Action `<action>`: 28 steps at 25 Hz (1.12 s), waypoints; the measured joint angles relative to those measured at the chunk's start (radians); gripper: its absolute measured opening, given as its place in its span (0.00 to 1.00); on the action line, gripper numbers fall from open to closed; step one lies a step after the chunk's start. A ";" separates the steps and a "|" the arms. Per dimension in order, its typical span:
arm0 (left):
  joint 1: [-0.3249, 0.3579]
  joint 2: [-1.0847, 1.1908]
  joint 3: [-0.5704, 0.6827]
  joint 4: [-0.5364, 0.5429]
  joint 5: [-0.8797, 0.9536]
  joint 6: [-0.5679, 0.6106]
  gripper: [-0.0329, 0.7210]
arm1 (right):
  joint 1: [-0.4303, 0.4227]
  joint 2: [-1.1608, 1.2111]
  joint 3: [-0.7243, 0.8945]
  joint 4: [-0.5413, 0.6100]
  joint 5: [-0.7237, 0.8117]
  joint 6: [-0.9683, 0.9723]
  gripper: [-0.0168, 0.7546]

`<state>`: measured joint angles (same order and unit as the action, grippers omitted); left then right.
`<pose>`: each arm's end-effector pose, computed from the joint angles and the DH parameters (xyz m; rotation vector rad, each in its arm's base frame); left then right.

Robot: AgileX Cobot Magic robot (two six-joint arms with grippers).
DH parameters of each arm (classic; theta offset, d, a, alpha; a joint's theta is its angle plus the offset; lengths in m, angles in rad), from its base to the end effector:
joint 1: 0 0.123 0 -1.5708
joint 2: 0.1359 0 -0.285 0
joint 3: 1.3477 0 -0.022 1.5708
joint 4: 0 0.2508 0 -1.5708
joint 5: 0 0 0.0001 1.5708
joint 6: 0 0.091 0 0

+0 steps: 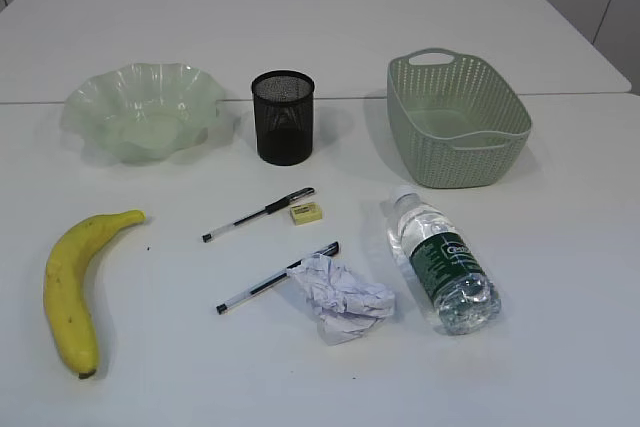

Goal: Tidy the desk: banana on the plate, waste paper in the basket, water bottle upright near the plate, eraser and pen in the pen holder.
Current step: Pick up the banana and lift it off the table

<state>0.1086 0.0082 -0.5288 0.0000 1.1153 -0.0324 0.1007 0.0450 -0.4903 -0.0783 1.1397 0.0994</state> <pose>-0.0092 -0.0010 0.2809 -0.1464 2.0735 0.0466 -0.0002 -0.0065 0.2688 0.0035 2.1751 0.0181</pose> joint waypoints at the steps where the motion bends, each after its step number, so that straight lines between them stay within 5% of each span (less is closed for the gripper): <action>1: 0.000 0.000 0.000 0.000 0.000 0.000 0.73 | 0.000 0.000 0.000 0.000 0.000 0.000 0.78; 28: 0.000 0.000 0.000 0.000 0.000 0.000 0.73 | 0.000 0.000 0.000 0.000 0.000 0.000 0.78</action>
<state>0.1086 0.0082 -0.5288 0.0000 1.1153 -0.0324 0.1007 0.0450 -0.4903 -0.0783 1.1397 0.0994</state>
